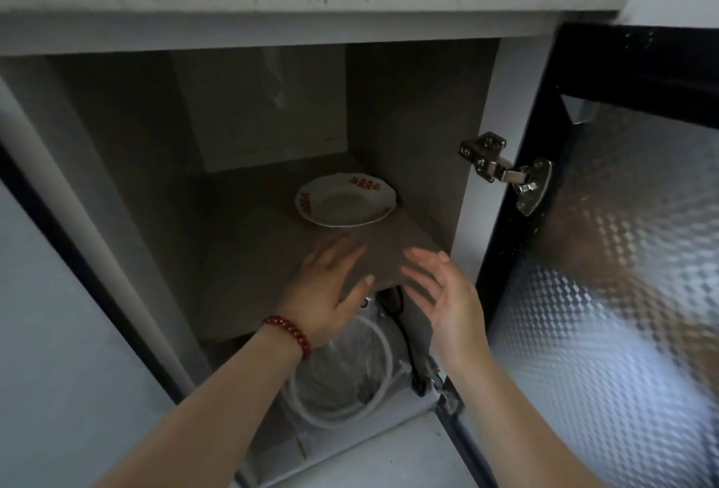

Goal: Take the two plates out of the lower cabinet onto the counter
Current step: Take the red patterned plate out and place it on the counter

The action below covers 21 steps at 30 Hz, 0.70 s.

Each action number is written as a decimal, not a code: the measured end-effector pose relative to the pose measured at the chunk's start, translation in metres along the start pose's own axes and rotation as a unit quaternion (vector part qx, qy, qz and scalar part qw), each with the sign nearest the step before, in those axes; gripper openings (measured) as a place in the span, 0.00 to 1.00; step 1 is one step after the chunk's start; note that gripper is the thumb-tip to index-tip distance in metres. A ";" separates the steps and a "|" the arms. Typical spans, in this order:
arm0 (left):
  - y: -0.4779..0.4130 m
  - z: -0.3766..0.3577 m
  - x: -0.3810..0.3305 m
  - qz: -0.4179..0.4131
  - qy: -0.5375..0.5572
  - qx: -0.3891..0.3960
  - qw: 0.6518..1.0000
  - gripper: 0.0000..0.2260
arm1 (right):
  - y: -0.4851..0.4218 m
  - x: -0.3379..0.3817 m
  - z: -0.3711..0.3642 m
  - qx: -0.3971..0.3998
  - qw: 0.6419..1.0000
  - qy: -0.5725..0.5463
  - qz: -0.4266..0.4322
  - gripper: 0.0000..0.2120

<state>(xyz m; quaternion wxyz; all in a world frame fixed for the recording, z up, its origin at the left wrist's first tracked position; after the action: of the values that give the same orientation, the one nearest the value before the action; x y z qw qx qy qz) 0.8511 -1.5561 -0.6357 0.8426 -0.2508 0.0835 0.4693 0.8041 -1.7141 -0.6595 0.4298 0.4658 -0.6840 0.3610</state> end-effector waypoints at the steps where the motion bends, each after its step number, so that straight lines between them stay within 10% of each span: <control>1: -0.006 -0.003 0.000 -0.007 -0.016 0.002 1.000 0.25 | 0.000 -0.002 0.002 -0.003 1.000 -0.003 -0.003 0.16; 21: -0.072 -0.056 0.031 0.080 -0.104 0.121 0.984 0.28 | 0.000 0.012 0.008 -0.008 1.000 0.020 0.013 0.19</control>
<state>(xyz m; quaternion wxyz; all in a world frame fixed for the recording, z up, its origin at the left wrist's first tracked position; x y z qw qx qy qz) 0.9329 -1.5922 -0.6705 0.8304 -0.0897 0.0711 0.5452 0.7992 -1.7254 -0.6516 0.4421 0.4460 -0.6843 0.3707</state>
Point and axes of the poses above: each hand's wrist, its own y-axis away from the middle knuckle, its own z-axis out of the back of the hand, x = y × z, the point moved 8 cm from there along -y, towards the middle knuckle, and after that the axes turned 1 degree about z, right-handed, at the moved point
